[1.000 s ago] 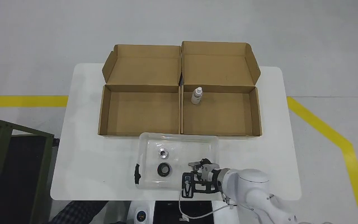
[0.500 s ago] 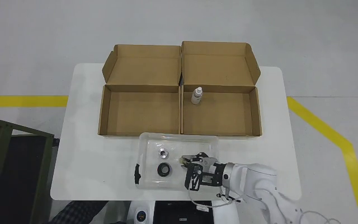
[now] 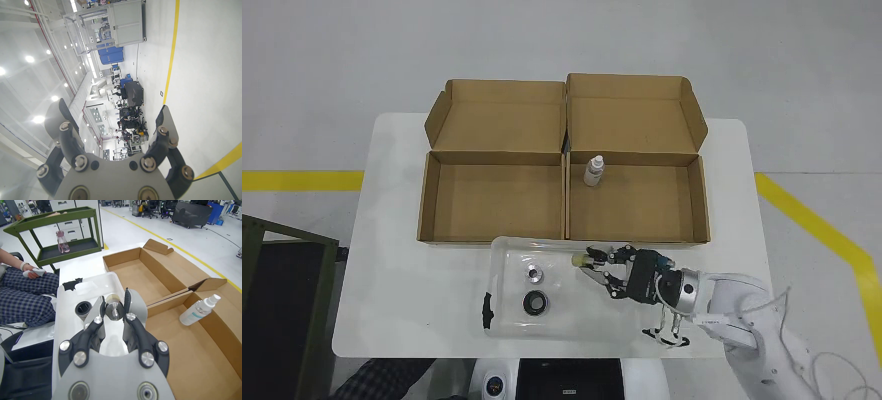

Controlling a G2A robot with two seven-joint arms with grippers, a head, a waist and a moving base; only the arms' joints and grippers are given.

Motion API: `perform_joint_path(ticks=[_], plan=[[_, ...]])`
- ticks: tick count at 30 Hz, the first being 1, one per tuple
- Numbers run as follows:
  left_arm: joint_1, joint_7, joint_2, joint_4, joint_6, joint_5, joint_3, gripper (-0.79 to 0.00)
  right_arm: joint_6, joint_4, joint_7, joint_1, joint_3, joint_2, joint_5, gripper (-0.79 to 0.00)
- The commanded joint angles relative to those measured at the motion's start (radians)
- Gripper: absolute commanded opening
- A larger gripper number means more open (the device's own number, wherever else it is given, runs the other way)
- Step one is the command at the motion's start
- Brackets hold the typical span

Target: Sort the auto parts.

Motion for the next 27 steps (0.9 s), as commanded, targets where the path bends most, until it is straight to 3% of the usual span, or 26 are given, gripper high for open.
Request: perform_joint_path(ticks=[1,11,27], plan=[[0.000,0.000,0.000,0.000,0.000,0.000,0.000,0.000,0.000,0.010,-0.016,0.001,0.023,0.002,0.056,-0.785],[0.000,0.000,0.000,0.000,0.000,0.000,0.000,0.000,-0.007,0.034,-0.025,0.014,0.094,0.009,0.213,-0.785],[0.000,0.000,0.000,0.000,0.000,0.000,0.000,0.000,0.016,0.074,0.004,0.061,0.096,0.012,0.305,-0.785]])
